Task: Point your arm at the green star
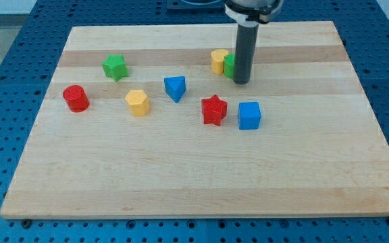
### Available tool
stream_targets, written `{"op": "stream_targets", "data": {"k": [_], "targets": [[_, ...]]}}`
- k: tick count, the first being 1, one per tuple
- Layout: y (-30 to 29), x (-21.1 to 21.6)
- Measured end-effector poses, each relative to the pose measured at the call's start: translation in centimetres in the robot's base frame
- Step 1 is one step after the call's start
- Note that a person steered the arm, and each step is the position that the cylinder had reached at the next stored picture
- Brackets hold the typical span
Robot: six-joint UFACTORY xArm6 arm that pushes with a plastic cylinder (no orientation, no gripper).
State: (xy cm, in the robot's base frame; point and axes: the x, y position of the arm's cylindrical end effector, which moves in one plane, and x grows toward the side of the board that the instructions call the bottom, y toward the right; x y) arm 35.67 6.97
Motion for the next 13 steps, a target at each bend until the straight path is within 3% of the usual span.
{"op": "stream_targets", "data": {"k": [4,5,6,7,8,9,10,12,13], "targets": [[0.6,1.0],[5.1,3.1],[10.4,8.9],[8.0,19.6],[-2.1,24.7],[-14.5,21.8],[-21.6,16.1],[-26.3,12.3],[-25.0,7.2]]}}
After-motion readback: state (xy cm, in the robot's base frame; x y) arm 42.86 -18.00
